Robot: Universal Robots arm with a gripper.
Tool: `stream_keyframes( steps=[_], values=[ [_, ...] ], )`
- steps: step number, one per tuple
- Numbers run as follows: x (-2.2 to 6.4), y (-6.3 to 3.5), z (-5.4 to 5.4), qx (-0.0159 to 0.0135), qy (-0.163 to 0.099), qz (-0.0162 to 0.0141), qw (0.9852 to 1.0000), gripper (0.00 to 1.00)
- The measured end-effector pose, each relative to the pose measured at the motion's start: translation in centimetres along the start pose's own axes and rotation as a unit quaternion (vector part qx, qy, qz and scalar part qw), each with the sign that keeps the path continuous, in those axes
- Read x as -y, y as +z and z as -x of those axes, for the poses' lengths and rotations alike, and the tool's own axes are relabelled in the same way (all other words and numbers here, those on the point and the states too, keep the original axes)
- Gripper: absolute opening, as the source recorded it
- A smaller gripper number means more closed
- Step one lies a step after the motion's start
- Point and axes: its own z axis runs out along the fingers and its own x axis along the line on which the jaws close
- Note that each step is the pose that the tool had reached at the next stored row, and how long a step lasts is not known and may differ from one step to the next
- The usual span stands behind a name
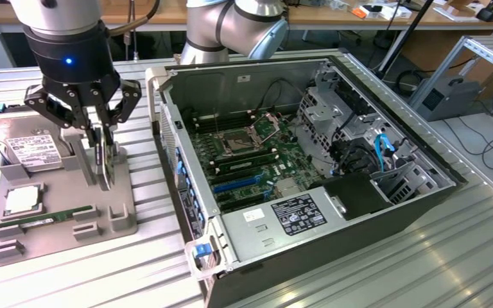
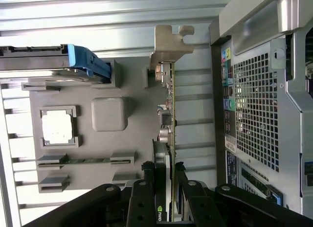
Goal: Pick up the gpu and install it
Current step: 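Pick up the gpu and move the gpu toward the slot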
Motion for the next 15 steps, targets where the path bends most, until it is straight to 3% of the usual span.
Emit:
stream_keyframes(
  steps=[15],
  values=[
    [0.02, -0.60, 0.02, 0.0000, 0.000, 0.0000, 1.0000, 0.27]
  ],
)
